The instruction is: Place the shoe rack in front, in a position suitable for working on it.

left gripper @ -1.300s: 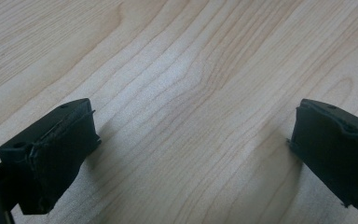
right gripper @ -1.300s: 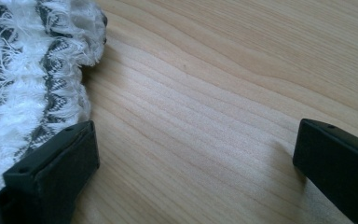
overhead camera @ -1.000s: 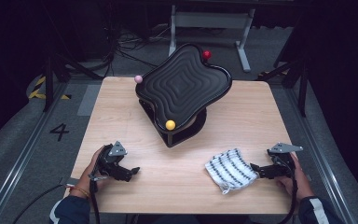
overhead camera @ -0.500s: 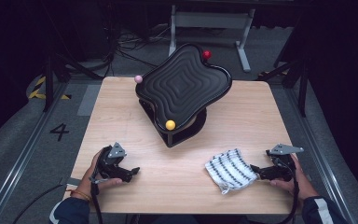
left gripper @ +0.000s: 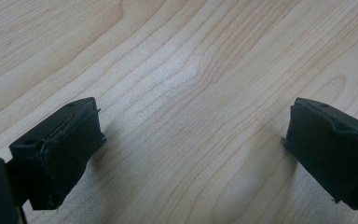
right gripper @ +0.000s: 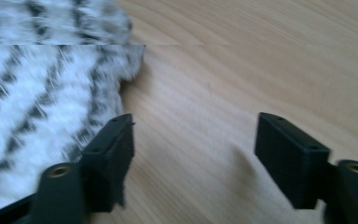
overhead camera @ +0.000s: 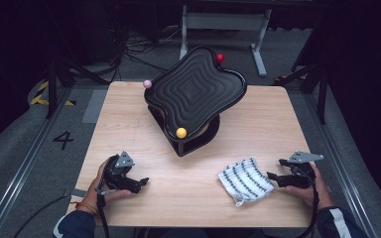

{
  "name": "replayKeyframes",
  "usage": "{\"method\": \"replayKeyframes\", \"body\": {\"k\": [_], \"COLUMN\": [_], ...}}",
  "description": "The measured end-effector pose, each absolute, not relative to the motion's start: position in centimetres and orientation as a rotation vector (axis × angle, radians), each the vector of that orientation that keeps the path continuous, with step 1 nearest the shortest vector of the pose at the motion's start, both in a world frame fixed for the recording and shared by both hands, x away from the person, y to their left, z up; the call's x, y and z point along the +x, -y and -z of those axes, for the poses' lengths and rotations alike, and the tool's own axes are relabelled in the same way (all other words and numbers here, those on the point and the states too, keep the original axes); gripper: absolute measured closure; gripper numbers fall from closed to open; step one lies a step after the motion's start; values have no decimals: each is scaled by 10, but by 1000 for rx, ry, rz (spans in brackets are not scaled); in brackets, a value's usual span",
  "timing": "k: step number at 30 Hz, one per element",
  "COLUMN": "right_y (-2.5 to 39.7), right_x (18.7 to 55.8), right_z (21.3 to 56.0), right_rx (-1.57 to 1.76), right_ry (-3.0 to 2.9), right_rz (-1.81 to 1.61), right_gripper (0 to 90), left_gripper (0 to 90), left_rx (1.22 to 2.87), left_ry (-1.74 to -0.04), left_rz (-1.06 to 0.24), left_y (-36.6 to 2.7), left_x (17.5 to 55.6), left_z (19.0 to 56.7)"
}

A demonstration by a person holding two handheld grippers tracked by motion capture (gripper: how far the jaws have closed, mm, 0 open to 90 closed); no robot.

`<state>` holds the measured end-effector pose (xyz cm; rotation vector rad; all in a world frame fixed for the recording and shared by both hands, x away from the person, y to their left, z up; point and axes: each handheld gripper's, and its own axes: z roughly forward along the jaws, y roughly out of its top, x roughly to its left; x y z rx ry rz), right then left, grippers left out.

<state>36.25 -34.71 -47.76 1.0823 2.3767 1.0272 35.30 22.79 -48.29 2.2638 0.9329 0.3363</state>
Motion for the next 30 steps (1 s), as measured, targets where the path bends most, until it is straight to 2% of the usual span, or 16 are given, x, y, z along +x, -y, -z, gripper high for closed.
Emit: {"method": "replayKeyframes", "body": {"k": [1, 9, 20, 25, 27, 30], "right_y": [344, 320, 272, 263, 260, 261], "right_x": [361, 347, 330, 332, 335, 335], "right_z": [471, 455, 464, 468, 475, 478], "right_rx": [1071, 935, 805, 794, 827, 822], "right_ry": [-2357, -2413, -2566, -2571, -2579, -2562], "right_rz": [-1063, -1142, -1090, -1037, -995, -1013], "right_gripper": [252, 251, 217, 202, 157, 146], "left_gripper": [39, 42, 42, 53, 59, 61], "left_rx": [2260, 2259, 2259, 2255, 2253, 2252], "left_ry": [-939, -944, -946, -957, -964, -966], "left_rz": [-343, -346, -347, -357, -364, -364], "left_y": [-228, -228, -228, -228, -229, -229], "left_x": [352, 352, 351, 349, 347, 347], "left_z": [483, 483, 483, 483, 482, 482]}}
